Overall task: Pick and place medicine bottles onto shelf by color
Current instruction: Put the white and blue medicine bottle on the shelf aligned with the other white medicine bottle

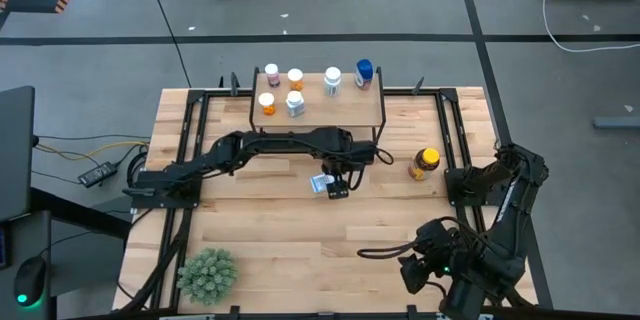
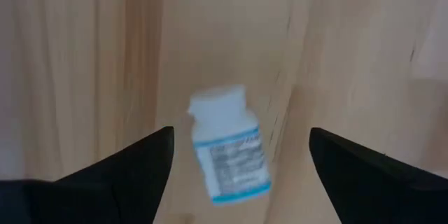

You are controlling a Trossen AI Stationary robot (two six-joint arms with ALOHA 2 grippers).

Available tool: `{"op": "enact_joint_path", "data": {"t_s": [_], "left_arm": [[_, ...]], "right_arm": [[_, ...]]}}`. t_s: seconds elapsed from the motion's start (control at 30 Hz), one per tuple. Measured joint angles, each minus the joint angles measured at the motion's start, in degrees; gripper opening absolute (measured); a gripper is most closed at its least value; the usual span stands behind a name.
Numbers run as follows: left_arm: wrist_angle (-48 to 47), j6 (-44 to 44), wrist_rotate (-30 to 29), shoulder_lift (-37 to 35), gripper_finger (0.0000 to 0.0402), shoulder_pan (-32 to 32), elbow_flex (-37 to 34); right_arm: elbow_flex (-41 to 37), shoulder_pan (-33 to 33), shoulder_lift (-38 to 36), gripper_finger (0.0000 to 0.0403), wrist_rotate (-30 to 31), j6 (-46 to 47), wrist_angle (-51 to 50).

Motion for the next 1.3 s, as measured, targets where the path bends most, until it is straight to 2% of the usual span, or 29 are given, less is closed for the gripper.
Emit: {"op": "enact_joint_path", "data": {"t_s": [0.4, 0.87, 1.03, 1.3], "left_arm": [[-0.9, -2.9, -6.2, 4.2, 0.0337, -1.5, -0.1], [-0.8, -4.3, -4.0, 8.1, 0.0328, -2.7, -0.1], [0.9, -4.3, -3.7, 8.1, 0.0292, -3.0, 0.0], [0.4, -4.1, -1.0, 7.6, 0.0194, -3.2, 0.3]], "right_arm": [[0.0, 0.0, 0.0, 0.0255, 1.8, -0.6, 0.9], [0.0, 0.0, 0.0, 0.0255, 1.8, -0.6, 1.8], [0.0, 0.0, 0.0, 0.0255, 1.8, -0.8, 1.9], [0.0, 0.0, 0.0, 0.0255, 2.0, -1.0, 1.7]]}}
